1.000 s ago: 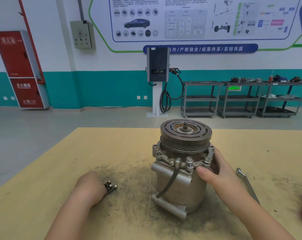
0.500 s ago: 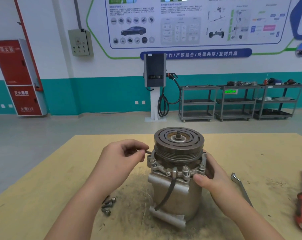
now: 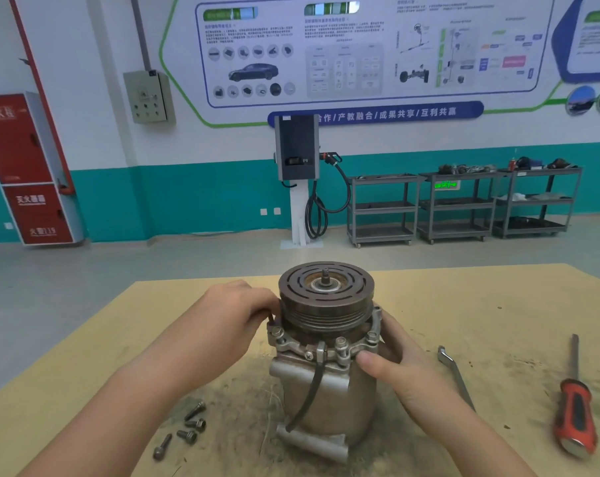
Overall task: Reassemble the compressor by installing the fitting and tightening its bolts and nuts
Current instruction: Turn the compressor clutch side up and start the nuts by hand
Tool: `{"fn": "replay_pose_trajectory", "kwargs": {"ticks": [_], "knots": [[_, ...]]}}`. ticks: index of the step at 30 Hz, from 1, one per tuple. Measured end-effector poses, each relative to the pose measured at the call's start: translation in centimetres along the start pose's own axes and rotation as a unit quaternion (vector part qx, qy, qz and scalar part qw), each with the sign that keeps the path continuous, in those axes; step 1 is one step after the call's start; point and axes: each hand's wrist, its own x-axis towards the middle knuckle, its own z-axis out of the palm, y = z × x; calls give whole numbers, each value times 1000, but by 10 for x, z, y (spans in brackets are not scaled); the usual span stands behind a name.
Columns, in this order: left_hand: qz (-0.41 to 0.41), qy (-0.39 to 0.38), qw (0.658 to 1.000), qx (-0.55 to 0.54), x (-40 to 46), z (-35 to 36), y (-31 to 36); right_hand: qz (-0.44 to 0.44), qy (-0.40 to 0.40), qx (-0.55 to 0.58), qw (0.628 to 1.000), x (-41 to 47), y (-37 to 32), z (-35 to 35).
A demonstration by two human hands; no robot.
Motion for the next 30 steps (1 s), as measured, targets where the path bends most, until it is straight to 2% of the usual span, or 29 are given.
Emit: {"fn": "replay_pose_trajectory", "kwargs": {"ticks": [3, 8, 11, 13, 14, 19, 21, 25, 28, 30], "knots": [[-68, 44, 986, -145, -12, 4, -1, 10, 45, -24, 999, -7, -12, 9], [-73, 72, 966, -235, -24, 17, 1, -54, 100, -255, 960, -19, -23, 46], [-125, 99, 906, -391, -25, 28, 2, -53, 156, -200, 966, -20, -18, 49], [-169, 130, 861, -462, -14, 41, 0, -31, 184, -153, 970, -17, -18, 41], [-186, 121, 846, -485, -6, 47, 0, -23, 181, -147, 972, -15, -18, 38], [-269, -38, 742, -613, 22, 66, 6, -33, 131, -139, 981, -9, -14, 26], [-260, -22, 741, -619, 25, 77, 0, -29, 103, -88, 990, -5, -14, 22], [-196, 64, 850, -486, 9, 88, -2, -20, 105, -26, 994, 2, -10, -1], [-190, 174, 882, -395, -18, 84, 14, -8, 138, -9, 990, 3, -10, -20], [-171, 218, 904, -325, -35, 79, 15, 3, 138, 31, 990, 0, -10, -25]]}}
